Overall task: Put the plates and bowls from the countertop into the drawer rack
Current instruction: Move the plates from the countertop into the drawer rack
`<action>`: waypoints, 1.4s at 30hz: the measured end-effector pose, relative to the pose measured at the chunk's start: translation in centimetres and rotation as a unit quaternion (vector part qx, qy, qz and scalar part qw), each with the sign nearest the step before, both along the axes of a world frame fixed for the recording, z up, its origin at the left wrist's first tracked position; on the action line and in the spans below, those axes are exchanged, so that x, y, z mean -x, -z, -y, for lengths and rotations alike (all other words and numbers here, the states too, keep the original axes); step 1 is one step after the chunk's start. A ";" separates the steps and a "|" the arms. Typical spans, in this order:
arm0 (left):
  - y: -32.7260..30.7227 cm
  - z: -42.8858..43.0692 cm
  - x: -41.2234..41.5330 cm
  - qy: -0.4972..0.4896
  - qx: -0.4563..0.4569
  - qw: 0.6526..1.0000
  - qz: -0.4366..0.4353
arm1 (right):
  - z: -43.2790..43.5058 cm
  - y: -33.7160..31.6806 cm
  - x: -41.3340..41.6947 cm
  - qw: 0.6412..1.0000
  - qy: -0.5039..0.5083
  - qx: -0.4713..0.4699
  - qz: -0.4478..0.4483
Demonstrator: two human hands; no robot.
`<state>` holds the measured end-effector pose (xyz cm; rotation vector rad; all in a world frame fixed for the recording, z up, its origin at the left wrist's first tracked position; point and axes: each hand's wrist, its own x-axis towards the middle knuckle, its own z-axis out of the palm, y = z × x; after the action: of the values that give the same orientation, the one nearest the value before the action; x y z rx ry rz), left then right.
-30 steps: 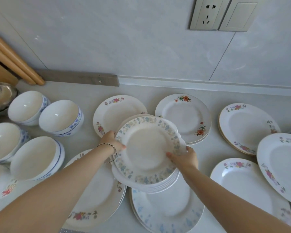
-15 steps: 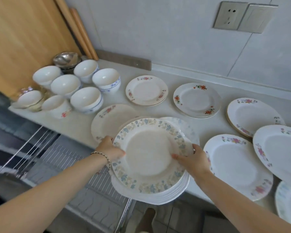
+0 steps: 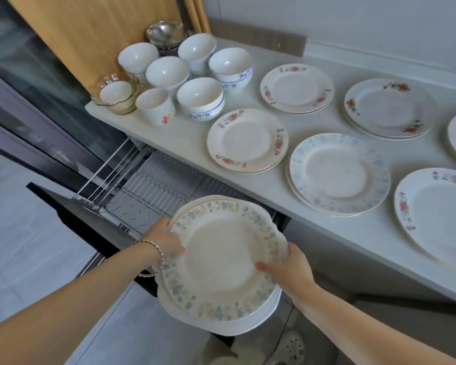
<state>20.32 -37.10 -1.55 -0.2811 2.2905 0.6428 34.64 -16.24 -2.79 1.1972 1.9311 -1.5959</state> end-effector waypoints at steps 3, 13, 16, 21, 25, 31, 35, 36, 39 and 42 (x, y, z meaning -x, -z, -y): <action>2.8 2.5 2.6 0.014 0.034 0.999 0.011 | 3.2 2.9 2.1 0.999 0.007 0.013 0.042; 15.4 3.4 12.2 0.092 0.038 0.995 0.019 | 7.6 15.4 10.7 0.986 0.072 -0.002 0.150; 20.1 2.2 14.1 0.112 0.033 0.993 0.004 | 7.3 20.0 12.5 0.981 0.102 -0.015 0.163; 26.6 0.4 16.7 0.118 0.020 0.993 -0.014 | 6.2 25.7 15.2 0.974 0.139 -0.047 0.169; 30.2 -1.2 18.2 0.121 0.010 0.992 -0.017 | 4.9 28.9 16.7 0.967 0.187 -0.064 0.159; 32.8 -4.0 18.6 0.111 -0.017 0.993 -0.029 | 2.8 30.3 17.9 0.952 0.243 -0.129 0.133; 33.3 -4.2 18.6 0.102 -0.023 0.994 -0.029 | 3.9 30.8 17.5 0.939 0.288 -0.159 0.103; 33.3 -4.0 18.6 0.101 -0.023 0.994 -0.027 | 4.6 30.9 17.3 0.932 0.310 -0.159 0.103; 33.2 -3.8 18.0 0.091 -0.031 0.995 -0.021 | 6.9 31.6 16.4 0.897 0.388 -0.106 0.183; 32.9 -3.9 17.3 0.099 -0.054 0.993 -0.027 | 8.7 32.3 15.3 0.883 0.414 -0.053 0.214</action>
<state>3.03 -33.23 -34.42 0.0158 2.2885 0.6767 19.33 -24.91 -35.11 2.3994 1.2794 -1.3628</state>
